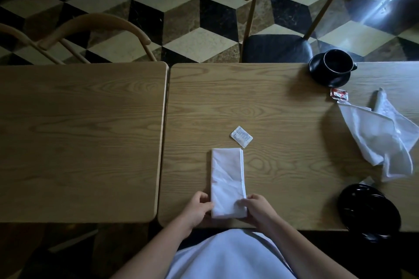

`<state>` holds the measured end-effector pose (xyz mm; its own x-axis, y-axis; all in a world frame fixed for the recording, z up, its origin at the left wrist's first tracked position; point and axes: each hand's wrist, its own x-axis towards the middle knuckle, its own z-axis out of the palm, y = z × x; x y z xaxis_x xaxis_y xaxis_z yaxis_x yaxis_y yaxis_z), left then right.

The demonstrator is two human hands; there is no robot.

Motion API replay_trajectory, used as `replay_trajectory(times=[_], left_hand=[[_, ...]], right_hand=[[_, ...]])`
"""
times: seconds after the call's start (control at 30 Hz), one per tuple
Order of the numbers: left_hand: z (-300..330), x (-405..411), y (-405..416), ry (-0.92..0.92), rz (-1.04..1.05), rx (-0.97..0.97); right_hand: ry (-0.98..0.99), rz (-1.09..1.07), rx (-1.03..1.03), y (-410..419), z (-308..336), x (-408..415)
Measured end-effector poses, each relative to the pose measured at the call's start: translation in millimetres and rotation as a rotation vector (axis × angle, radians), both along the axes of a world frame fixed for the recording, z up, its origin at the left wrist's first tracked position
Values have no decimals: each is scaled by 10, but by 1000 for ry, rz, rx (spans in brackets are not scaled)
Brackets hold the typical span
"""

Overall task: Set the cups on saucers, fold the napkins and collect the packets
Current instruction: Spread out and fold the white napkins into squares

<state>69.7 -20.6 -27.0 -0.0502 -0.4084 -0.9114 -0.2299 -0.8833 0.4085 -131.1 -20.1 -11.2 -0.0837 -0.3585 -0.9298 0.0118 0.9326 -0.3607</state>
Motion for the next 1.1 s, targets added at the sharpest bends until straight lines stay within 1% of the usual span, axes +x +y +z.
replay_trajectory(times=[0.07,0.13,0.2,0.3,0.37,0.47,0.6,0.67,0.73,0.87,0.97,1.1], left_hand=[[97,-18,-60,-93,47,-110],[198,-27,-146,-142,95,-164],[256,-66,-276,-81,178,-149],[351,-154,-496,96,344,-67],[406,-181,-640,140,344,-59],[431,-194,-799,116,236,-100],[361,-179,-955,-106,-77,-282],[322,-178,-1027,-185,-179,-348],[273,-178,-1108,-218,-220,-384],[172,-217,-1252,-235,-296,-419],[89,-276,-1338,-293,-331,-435],[-22,-333,-1421,-402,-333,-435]], right_hand=[[5,-20,-49,-81,72,2],[12,-46,-82,-155,101,-4],[-34,-44,-105,-254,154,1],[-140,-64,-91,-417,239,-4],[-178,-87,-71,-519,285,-33],[-200,-107,-59,-664,314,-87],[-159,-20,-87,-854,310,-144],[-148,37,-95,-927,300,-183],[-128,95,-107,-985,269,-215],[-27,162,-152,-1071,200,-233],[27,160,-138,-1161,118,-205],[48,127,-113,-1268,10,-129]])
